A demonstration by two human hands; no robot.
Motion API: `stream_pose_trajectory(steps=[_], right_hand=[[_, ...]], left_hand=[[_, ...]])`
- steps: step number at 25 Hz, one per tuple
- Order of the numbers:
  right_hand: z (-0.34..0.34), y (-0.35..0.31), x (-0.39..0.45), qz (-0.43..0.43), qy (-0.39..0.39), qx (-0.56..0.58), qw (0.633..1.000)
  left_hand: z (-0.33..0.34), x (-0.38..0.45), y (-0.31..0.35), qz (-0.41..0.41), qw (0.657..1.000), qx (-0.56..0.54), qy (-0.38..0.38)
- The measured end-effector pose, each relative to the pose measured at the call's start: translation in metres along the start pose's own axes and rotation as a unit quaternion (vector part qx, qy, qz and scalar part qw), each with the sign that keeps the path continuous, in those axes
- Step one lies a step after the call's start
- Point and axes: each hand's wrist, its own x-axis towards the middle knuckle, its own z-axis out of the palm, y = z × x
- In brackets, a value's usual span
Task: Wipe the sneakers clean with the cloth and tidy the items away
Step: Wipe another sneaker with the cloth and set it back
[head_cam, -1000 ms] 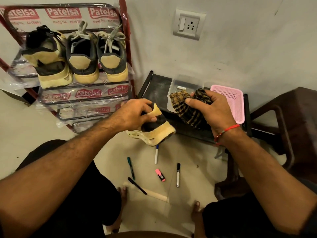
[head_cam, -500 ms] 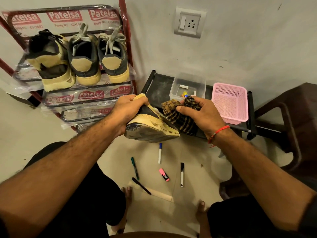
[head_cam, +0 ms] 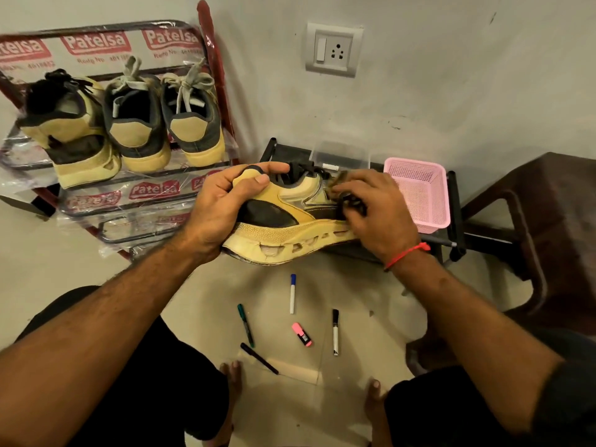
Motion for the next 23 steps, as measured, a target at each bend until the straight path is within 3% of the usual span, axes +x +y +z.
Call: stream_pose_trajectory(steps=[2, 3, 7, 10, 11, 13, 16, 17, 20, 22, 23], right_hand=[[-0.006, 0.019, 0.003, 0.104, -0.006, 0.015, 0.994], [-0.002, 0.009, 0.001, 0.105, -0.012, 0.030, 0.994], [0.016, -0.088, -0.022, -0.091, -0.036, 0.106, 0.990], [0.007, -0.070, -0.019, -0.177, -0.036, 0.073, 0.981], [0.008, -0.049, -0.016, -0.147, -0.029, 0.061, 0.987], [0.008, -0.006, -0.007, -0.008, -0.012, 0.046, 0.999], [0.007, 0.042, -0.004, 0.230, -0.053, 0.025, 0.971], [0.010, 0.048, -0.006, 0.274, -0.057, 0.011, 0.960], [0.006, 0.043, -0.001, 0.303, 0.074, 0.040, 0.949], [-0.003, 0.023, 0.007, 0.233, 0.153, 0.055, 0.959], [-0.005, 0.011, 0.010, 0.179, 0.154, 0.067, 0.969]], left_hand=[[0.000, 0.000, 0.000, 0.007, 1.000, 0.001, -0.001], [0.002, 0.000, -0.001, 0.011, 1.000, 0.006, -0.002], [0.004, -0.002, -0.005, 0.051, 0.997, 0.055, -0.020], [-0.002, -0.003, -0.003, 0.043, 0.998, 0.031, -0.029], [-0.006, -0.004, -0.002, 0.041, 0.999, 0.021, -0.018], [-0.013, -0.003, 0.002, 0.043, 0.999, 0.012, 0.008], [-0.021, -0.001, 0.006, 0.048, 0.998, 0.012, 0.027], [-0.024, -0.001, 0.007, 0.046, 0.998, 0.002, 0.035], [-0.027, 0.001, 0.012, 0.041, 0.997, -0.036, 0.054], [-0.029, 0.001, 0.013, 0.042, 0.996, -0.038, 0.069], [-0.030, 0.001, 0.013, 0.044, 0.996, -0.035, 0.075]])
